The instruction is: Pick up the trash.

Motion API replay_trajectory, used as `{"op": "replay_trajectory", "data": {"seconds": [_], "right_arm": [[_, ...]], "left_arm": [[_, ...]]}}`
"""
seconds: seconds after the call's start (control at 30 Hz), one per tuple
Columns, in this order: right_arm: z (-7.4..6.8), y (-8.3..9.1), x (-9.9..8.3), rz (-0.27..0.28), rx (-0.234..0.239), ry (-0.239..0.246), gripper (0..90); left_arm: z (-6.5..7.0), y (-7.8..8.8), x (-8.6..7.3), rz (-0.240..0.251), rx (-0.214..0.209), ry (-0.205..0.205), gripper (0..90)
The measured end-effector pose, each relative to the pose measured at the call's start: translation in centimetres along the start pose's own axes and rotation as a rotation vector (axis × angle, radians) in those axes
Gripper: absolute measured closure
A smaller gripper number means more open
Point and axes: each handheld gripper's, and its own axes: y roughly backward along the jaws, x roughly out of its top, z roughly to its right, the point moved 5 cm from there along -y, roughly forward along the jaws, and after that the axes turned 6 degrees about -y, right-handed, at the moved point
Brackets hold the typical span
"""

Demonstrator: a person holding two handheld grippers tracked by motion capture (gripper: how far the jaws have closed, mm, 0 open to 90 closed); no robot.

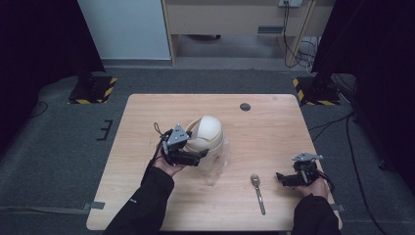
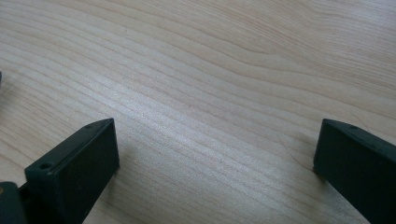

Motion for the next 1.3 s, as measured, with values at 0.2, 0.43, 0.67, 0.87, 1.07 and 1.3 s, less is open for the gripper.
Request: {"op": "replay_trajectory", "data": {"seconds": [0.2, 0.43, 0.67, 0.87, 1.07, 1.3], "right_arm": [[0.0, 0.0, 0.0, -0.001, 0.0, -0.001, 0.4], [-0.1, 0.0, 0.0, -0.006, 0.004, -0.003, 0.6], [-0.4, 0.1, 0.2, -0.029, 0.008, -0.004, 3.0], [-0.5, 0.4, 0.4, -0.058, 0.01, -0.001, 9.2], [-0.4, 1.0, 0.9, -0.029, 0.016, -0.043, 10.9], [-1.6, 1.9, 1.7, 0.001, 0.04, -0.037, 10.9]], "left_arm": [[-0.1, -0.7, 0.2, -0.005, -0.013, 0.012, 9.8], [-0.1, -1.4, 0.3, -0.001, -0.018, 0.028, 9.8], [-0.2, -1.1, 0.5, 0.024, -0.022, 0.042, 10.9], [-0.5, 0.5, 0.5, 0.032, 0.003, 0.039, 10.9], [-1.0, 4.3, -0.2, 0.053, 0.043, 0.04, 11.4], [-2.2, 9.3, -3.6, 0.017, 0.137, 0.09, 11.5]]}}
